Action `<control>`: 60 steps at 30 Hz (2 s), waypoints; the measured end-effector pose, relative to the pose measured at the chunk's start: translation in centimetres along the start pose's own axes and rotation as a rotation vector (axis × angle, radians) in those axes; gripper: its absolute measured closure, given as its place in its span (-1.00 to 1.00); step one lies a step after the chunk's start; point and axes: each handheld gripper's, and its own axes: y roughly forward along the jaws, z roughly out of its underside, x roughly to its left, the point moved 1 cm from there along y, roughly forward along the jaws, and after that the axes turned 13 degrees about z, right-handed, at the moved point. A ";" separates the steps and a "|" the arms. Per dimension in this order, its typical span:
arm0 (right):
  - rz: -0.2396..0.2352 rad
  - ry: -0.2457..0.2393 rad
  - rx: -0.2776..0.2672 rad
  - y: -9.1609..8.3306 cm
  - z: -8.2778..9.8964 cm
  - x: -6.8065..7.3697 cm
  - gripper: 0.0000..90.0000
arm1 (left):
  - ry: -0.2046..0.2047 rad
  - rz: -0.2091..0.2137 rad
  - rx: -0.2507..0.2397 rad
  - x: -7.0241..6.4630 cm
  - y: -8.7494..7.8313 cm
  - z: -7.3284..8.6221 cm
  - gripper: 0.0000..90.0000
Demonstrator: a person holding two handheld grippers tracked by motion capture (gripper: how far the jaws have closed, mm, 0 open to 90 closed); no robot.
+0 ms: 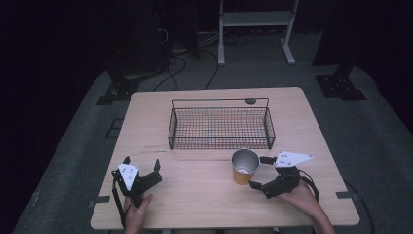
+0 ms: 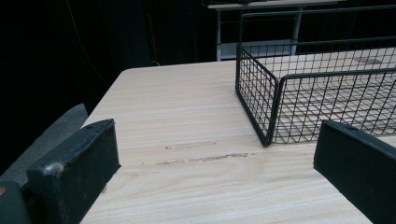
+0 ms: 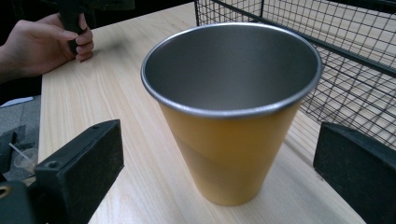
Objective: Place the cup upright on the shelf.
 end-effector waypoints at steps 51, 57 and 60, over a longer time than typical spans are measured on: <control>0.014 -0.005 0.014 4.2 -0.9 0.6 -0.86 | -0.001 0.002 -0.002 0.0 0.0 0.0 -1.00; 0.014 -0.011 0.007 4.1 -0.9 0.6 -0.70 | -0.001 0.002 -0.002 0.0 0.0 0.0 -1.00; 0.017 -0.013 0.008 4.0 -1.0 0.5 -0.69 | -0.001 0.002 -0.002 0.0 0.0 0.0 -1.00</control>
